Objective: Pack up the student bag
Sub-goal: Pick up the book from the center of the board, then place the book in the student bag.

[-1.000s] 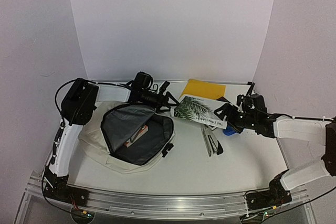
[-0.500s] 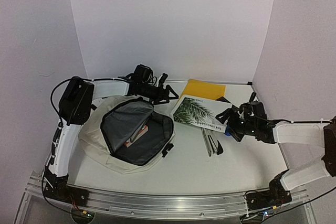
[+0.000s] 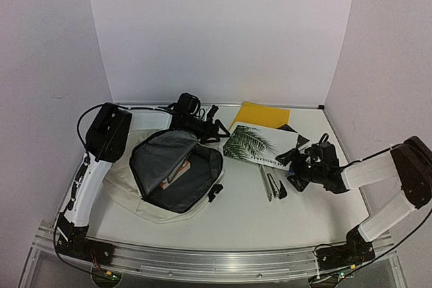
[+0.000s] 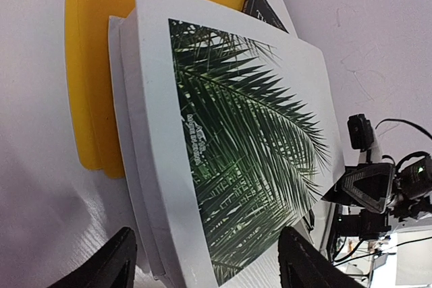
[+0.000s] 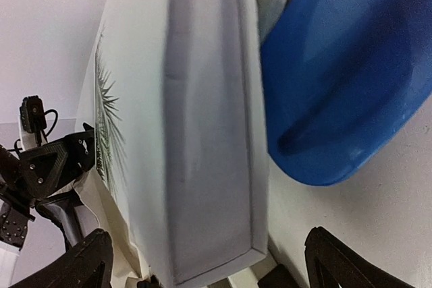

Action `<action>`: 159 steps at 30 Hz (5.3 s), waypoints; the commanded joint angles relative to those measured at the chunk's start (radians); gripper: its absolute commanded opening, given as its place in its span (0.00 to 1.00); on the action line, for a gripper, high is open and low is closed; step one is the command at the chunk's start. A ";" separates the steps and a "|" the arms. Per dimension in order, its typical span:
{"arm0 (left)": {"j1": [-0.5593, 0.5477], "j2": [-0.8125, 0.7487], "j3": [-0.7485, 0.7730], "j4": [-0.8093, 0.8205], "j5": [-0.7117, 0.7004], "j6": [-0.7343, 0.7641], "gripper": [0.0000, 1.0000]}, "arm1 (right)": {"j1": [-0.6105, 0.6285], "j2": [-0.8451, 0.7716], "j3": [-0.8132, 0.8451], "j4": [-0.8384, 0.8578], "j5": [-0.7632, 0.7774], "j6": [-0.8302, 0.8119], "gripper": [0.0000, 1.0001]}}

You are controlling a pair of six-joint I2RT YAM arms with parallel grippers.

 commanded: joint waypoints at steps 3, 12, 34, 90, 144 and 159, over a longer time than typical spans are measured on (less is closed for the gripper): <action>-0.007 0.028 0.054 0.004 0.039 -0.007 0.64 | -0.017 0.071 -0.074 0.320 -0.057 0.101 0.95; -0.007 0.053 0.065 0.004 0.043 -0.014 0.54 | -0.059 0.113 -0.062 0.399 -0.046 0.056 0.78; 0.010 -0.038 0.015 0.028 -0.013 -0.011 0.51 | -0.095 0.088 -0.086 0.505 -0.118 0.053 0.46; 0.224 -1.027 -0.977 -0.377 -0.575 -0.187 0.38 | -0.002 -0.256 0.121 -0.133 -0.467 -0.182 0.30; 0.223 -1.386 -0.939 0.204 0.063 -0.117 0.00 | 0.166 -0.227 0.234 -0.143 -0.394 -0.037 0.31; 0.218 -1.357 -0.949 0.213 0.105 -0.105 0.00 | 0.200 -0.015 0.389 0.042 -0.297 0.108 0.31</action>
